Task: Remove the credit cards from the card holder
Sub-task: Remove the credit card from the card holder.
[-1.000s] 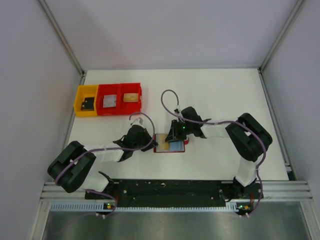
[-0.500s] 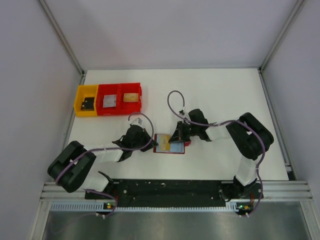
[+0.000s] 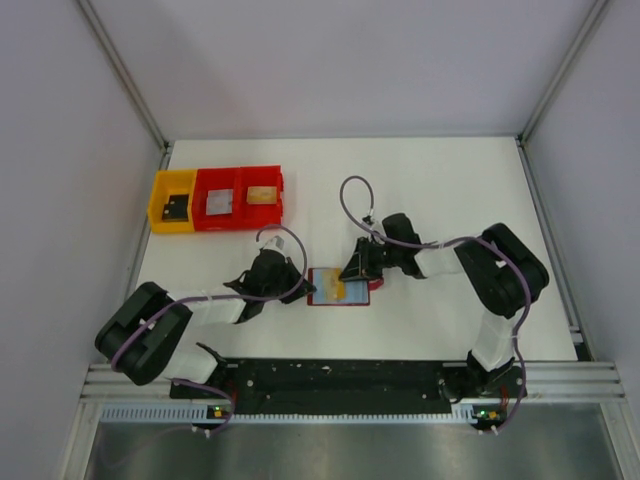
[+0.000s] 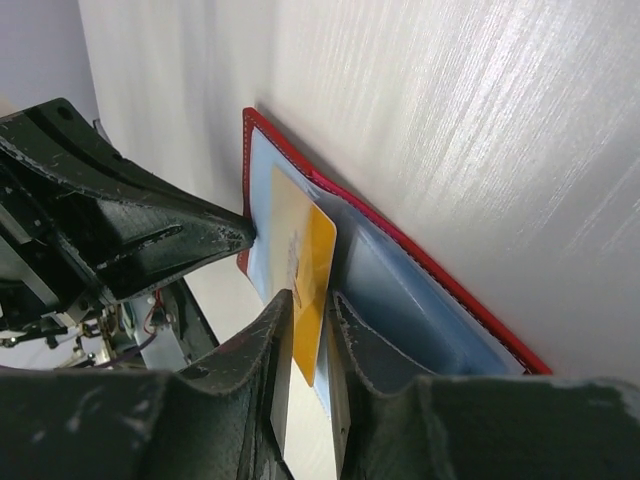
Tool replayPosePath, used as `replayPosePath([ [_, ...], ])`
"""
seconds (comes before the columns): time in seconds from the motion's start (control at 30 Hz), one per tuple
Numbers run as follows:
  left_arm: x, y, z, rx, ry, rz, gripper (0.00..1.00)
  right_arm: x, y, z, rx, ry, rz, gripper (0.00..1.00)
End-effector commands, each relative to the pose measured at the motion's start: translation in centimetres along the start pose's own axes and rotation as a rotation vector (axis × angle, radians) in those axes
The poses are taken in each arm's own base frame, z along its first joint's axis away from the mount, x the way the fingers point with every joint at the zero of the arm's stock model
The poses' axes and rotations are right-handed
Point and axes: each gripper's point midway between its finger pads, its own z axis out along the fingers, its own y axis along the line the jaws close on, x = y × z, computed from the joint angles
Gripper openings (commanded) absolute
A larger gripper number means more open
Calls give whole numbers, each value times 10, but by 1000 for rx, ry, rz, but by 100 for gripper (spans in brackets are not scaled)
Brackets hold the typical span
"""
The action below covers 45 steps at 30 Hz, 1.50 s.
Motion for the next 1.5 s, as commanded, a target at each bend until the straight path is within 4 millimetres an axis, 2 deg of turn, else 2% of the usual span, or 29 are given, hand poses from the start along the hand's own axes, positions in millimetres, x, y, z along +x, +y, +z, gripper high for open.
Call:
replayPosePath([
  [0.0, 12, 16, 1, -50, 46, 6, 0, -15, 6, 6, -14, -24, -28, 21],
  [0.27, 12, 16, 1, -45, 48, 3, 0, -13, 6, 18, -22, -2, -8, 20],
  [0.33, 12, 16, 1, -43, 45, 2, 0, -13, 6, 18, -23, -3, -7, 15],
  [0.43, 12, 17, 1, -45, 44, -1, 0, -13, 5, 16, -14, 0, -12, 0],
  [0.47, 12, 17, 1, -46, 43, -3, 0, -13, 3, 15, -9, -2, -12, 0],
  [0.83, 9, 17, -3, -47, 28, -9, 0, -14, -10, -26, 35, -46, 0, 0],
  [1.03, 3, 7, -8, -20, 0, -5, 0, -20, 4, -49, 40, -96, -29, 0],
  [1.1, -2, -1, -13, 10, -21, -4, 5, -23, 13, -55, 27, -117, -39, 0],
  [1.2, -14, -18, -24, 65, -71, -1, 22, -29, 28, -63, -5, -156, -46, 0],
  [1.3, -27, -40, -39, 146, -130, 9, 47, -36, 44, -71, -48, -205, -43, 0],
  [1.33, -31, -48, -44, 176, -146, 14, 58, -38, 50, -73, -65, -220, -46, 0],
  [1.47, -40, -79, -63, 322, -188, 30, 78, -44, 71, -84, -140, -280, -34, 0],
])
